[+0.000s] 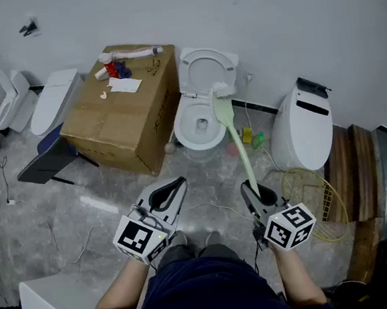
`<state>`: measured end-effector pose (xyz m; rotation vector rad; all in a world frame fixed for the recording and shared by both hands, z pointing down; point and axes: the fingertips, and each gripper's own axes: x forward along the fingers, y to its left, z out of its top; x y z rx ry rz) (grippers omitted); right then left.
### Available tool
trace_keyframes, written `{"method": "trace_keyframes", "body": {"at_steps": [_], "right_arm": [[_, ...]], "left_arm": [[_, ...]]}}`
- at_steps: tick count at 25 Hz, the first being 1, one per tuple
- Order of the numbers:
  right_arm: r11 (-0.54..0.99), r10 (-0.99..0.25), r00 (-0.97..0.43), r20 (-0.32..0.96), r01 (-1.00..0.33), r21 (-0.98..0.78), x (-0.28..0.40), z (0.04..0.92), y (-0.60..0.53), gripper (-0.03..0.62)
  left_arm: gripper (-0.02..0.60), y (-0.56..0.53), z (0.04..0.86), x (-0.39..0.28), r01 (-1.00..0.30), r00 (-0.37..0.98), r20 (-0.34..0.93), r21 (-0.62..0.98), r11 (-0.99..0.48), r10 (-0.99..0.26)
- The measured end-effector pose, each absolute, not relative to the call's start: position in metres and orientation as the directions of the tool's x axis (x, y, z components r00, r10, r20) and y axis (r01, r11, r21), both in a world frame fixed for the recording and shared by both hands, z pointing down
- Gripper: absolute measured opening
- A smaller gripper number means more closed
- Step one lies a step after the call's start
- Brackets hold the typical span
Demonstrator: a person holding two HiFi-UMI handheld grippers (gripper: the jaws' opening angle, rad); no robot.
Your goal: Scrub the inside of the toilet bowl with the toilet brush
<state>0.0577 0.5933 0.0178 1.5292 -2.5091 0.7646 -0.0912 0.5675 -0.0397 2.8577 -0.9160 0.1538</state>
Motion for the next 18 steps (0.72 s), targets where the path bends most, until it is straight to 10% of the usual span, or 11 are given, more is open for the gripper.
{"method": "trace_keyframes", "body": {"at_steps": [18], "right_arm": [[0.389,-0.799,-0.498,0.336,-0.855,-0.342,0.069,0.021,0.589,0.051]], "left_arm": [[0.032,0.565,-0.034,-0.081,-0.604,0.795,0.145,0.099,-0.791,-0.589]]}}
